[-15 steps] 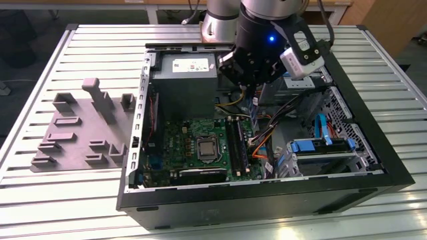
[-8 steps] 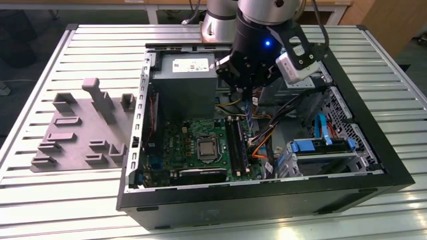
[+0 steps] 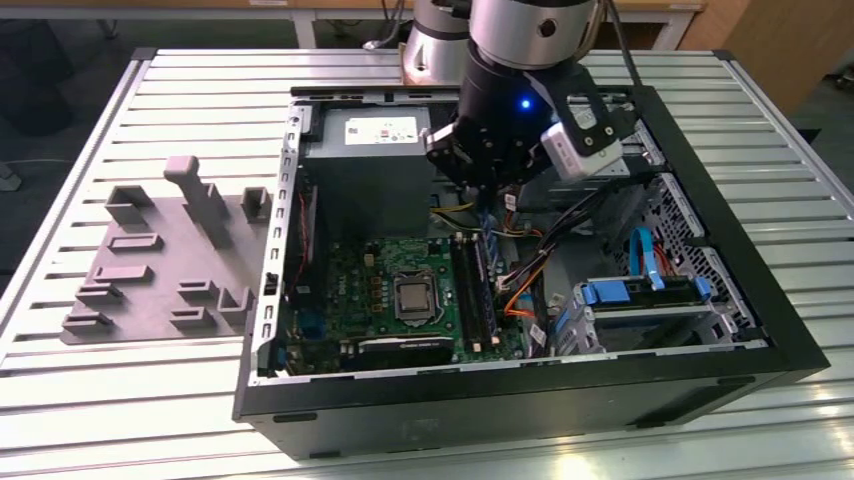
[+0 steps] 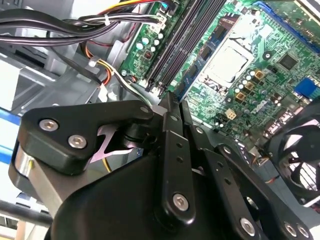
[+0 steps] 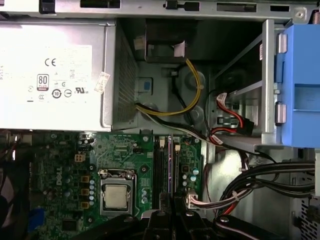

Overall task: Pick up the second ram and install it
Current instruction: 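Insert the second ram into the second slot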

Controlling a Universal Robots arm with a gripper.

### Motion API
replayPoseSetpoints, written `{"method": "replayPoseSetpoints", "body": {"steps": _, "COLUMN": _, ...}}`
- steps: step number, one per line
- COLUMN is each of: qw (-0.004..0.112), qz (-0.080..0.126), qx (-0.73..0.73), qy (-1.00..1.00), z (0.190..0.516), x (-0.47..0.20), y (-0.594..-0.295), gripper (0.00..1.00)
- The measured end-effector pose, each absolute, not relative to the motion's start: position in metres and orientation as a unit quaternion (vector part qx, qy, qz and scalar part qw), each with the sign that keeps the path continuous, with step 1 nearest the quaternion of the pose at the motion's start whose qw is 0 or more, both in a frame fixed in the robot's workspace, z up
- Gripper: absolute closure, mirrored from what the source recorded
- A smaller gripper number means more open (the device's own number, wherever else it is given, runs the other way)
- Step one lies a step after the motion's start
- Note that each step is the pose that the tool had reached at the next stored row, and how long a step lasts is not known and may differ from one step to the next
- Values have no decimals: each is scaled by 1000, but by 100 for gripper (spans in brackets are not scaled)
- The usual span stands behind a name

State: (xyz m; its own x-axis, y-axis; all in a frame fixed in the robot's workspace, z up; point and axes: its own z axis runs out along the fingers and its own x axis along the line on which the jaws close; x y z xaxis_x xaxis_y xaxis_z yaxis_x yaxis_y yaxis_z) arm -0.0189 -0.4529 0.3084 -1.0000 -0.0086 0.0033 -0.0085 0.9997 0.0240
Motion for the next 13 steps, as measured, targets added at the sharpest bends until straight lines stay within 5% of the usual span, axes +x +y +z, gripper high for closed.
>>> {"method": "replayPoseSetpoints", "body": {"steps": 13, "qw": 2, "qz": -11, "qx": 4, "qy": -1000, "z": 290, "x": -19, "y": -453, "gripper": 86}}
